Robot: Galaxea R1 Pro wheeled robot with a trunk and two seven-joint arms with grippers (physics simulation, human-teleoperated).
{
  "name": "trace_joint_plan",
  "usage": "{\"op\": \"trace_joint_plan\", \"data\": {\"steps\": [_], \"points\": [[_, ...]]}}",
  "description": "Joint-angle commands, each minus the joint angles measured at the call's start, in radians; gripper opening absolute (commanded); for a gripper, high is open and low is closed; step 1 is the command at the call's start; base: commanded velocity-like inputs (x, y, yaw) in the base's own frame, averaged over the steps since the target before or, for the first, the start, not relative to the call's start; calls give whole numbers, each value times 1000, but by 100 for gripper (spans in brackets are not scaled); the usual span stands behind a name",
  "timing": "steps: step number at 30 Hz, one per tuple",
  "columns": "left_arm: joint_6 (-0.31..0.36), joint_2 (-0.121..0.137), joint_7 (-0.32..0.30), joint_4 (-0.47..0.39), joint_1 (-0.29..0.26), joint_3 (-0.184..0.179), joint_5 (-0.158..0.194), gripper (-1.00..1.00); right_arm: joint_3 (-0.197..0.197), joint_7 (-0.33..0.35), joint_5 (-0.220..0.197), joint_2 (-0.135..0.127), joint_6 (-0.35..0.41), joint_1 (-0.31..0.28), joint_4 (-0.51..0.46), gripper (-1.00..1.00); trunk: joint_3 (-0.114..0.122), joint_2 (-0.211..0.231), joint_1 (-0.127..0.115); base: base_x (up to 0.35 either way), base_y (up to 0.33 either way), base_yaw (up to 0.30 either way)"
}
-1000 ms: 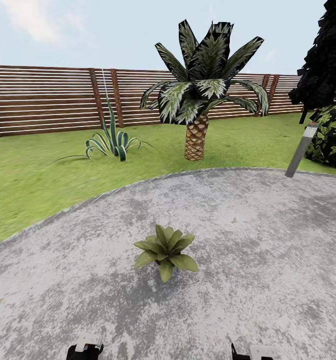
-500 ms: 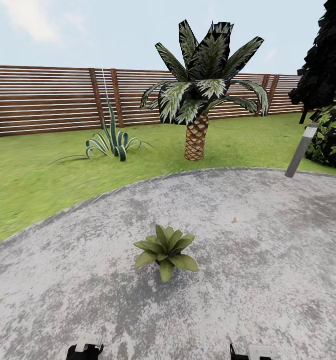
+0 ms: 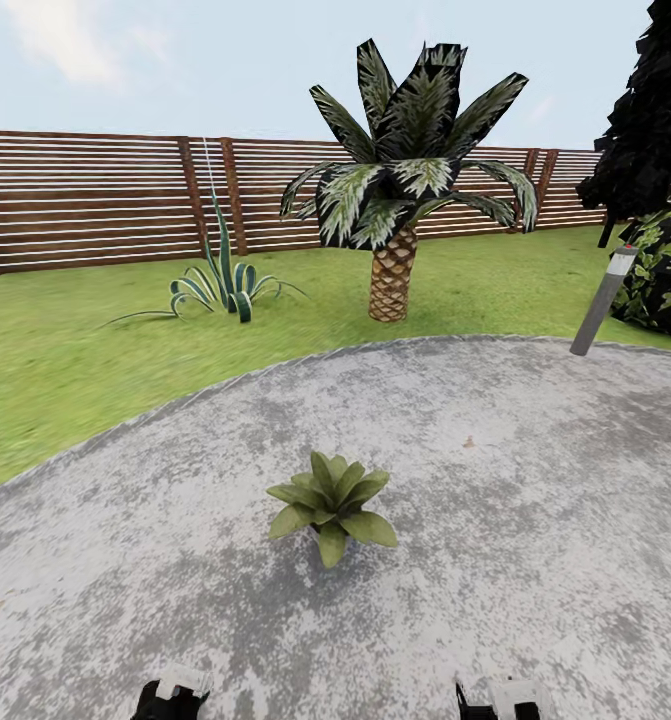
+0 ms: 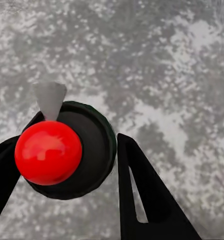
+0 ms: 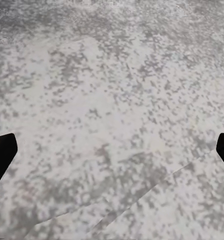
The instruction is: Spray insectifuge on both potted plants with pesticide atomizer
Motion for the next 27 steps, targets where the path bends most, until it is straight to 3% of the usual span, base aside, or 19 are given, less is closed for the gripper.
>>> {"op": "trace_joint_plan", "data": {"steps": [1, 2, 5, 6, 7, 8, 11, 12, 14, 15, 19, 20, 22, 25, 27], "points": [[-2, 7, -12, -2, -5, -25, -31, -100, 33, -10, 52, -3, -1, 0, -9, 100, -1, 0, 0, 5, 1, 0], [0, 14, -34, -4, -14, -50, -93, -100, 74, -10, 114, -5, 0, -1, -28, 100, -1, 0, 0, 3, 0, 0], [3, 29, -145, -5, -43, -77, -234, -100, 122, 1, 240, -7, 9, 0, -90, 100, -1, 0, 0, 1, 0, 0], [5, 42, -210, -4, -50, -80, -285, -100, 128, 30, 282, -7, 27, 0, -126, 100, -1, 0, 0, 0, 0, 0], [6, 71, -317, -5, -68, -80, -343, -100, 132, 134, 328, -7, 105, 0, -198, 100, -1, 0, 0, 0, 0, 0], [6, 86, -374, -5, -92, -81, -359, -100, 133, 226, 340, -7, 171, -4, -252, 100, -1, 0, 0, 0, 0, 0], [33, 100, -510, -6, -182, -84, -401, -100, 136, 453, 358, -6, 292, -14, -413, 100, -1, 0, 0, 0, 0, 0], [84, 97, -577, -8, -229, -84, -471, -100, 139, 582, 390, -2, 347, -33, -486, 100, -1, 0, 0, 0, 0, 0], [138, 84, -640, -10, -295, -83, -591, -100, 140, 737, 440, 19, 403, -90, -548, 100, -1, 0, 0, 0, 0, 0], [151, 72, -677, -10, -326, -83, -627, -100, 140, 776, 449, 33, 414, -115, -559, 100, -1, 0, 0, 0, 0, 0], [219, 52, -769, -24, -381, -84, -660, -100, 140, 863, 455, 50, 422, -170, -564, 100, -1, 0, 0, 0, 0, 0], [232, 48, -782, -45, -387, -84, -672, -100, 140, 897, 455, 53, 428, -182, -565, -100, -1, 0, 0, 0, 0, 0], [243, 38, -811, -79, -391, -85, -706, -100, 140, 933, 455, 55, 437, -200, -567, -100, -1, 0, 0, 0, 0, 0], [272, -17, -859, -99, -390, -82, -802, -100, 140, 978, 453, 60, 442, -210, -569, -100, -1, 0, 0, 0, 0, 0], [275, -43, -863, -101, -388, -83, -823, -100, 140, 1011, 453, 72, 442, -211, -584, -100, -1, 0, 0, 0, 0, 0]]}}
